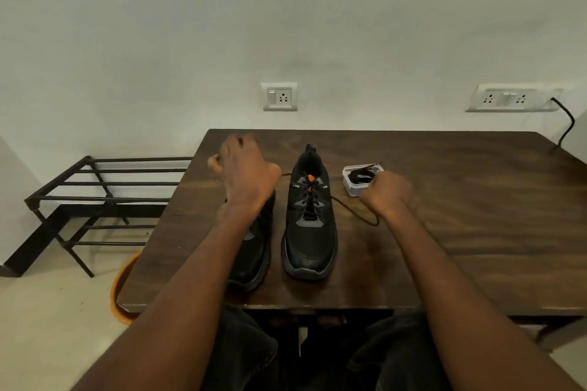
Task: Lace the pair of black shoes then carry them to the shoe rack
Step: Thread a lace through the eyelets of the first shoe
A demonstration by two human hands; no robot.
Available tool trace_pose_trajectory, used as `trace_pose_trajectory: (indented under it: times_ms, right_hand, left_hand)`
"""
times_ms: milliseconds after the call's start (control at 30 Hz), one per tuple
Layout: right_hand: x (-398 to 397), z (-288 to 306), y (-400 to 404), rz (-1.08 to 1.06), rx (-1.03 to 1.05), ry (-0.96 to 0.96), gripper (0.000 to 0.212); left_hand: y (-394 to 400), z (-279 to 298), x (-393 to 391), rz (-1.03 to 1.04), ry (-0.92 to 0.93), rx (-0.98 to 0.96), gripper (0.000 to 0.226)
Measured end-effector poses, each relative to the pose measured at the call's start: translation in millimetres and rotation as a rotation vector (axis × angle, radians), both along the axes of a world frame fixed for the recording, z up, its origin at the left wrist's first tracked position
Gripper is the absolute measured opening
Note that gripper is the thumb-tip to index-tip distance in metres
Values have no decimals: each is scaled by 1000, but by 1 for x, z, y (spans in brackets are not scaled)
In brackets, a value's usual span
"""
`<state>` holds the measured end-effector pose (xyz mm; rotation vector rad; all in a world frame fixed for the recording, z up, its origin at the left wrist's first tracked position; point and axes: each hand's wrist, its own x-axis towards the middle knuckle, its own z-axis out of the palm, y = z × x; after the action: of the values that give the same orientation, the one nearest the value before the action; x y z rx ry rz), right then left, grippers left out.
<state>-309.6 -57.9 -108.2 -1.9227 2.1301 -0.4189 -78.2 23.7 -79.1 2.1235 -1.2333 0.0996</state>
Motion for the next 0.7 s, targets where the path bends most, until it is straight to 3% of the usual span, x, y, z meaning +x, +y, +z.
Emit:
trace_pose_trajectory:
  times_ms: [33,100,200,267,433,567,700]
  right_hand:
    - [6,-2,1,81,-54,52,41]
    - [20,-1,2,239,-123,-88,32]
    - [34,-1,4,551,53,-409,60]
    - [39,-4,7,653,118,-344,73]
    - [31,-12,4,670,71,-344,70]
    - [29,-17,-1,618,-55,-370,46]
    - [35,-18,-2,547,-96,-366,45]
  left_hand:
    - [-1,-2,-5,-72,-36,-14,55]
    - [-6,-5,-13,-230,-83,8,46]
    - [-16,-19,-21,-439,-56,172,28]
    - [-20,-30,-21,-505,-63,181,24]
    - [-26,-46,-25,-579,-49,9,10]
    - [-31,-54,-20,-549,289,-118,16]
    - [-33,-50,-19,-571,482,-120,7]
